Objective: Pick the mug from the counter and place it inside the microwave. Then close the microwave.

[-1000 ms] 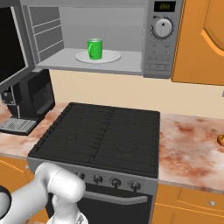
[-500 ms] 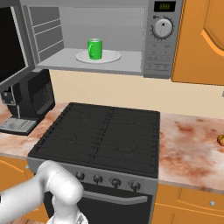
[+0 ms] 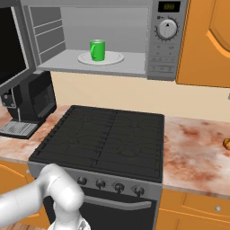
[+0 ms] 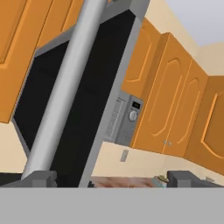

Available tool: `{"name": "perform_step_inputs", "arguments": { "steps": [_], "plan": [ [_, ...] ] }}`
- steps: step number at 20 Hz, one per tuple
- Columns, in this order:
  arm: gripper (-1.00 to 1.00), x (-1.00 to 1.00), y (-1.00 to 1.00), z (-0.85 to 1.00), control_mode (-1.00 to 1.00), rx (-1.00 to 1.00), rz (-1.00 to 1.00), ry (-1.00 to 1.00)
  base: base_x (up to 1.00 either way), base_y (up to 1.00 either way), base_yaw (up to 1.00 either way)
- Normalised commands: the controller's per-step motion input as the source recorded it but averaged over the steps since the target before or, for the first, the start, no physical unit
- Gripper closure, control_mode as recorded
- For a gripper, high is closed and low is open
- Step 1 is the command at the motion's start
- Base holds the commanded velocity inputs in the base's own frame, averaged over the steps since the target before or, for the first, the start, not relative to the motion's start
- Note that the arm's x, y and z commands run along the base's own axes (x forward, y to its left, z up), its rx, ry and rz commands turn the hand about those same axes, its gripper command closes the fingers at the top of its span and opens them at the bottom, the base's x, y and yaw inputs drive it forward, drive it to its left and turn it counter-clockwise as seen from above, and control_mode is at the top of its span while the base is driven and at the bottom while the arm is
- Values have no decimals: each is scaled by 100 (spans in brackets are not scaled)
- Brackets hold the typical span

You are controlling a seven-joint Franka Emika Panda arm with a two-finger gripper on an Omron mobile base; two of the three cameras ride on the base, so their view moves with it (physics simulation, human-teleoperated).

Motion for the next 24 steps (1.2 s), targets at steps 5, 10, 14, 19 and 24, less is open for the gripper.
{"name": "perform_step_inputs", "arguments": {
  "steps": [5,10,14,19,24],
  "plan": [
    [-100,2,0,-4,-100,-5,-11,-5,0,0,0],
    [-100,16,0,0,-100,-2,-6,0,0,0,0],
    [-100,23,-3,-1,-100,-2,-1,0,0,0,0],
    [-100,33,-14,0,-100,-1,0,0,0,0,0],
    [-100,34,-14,-3,-100,-2,0,0,0,0,0]
  ]
}}
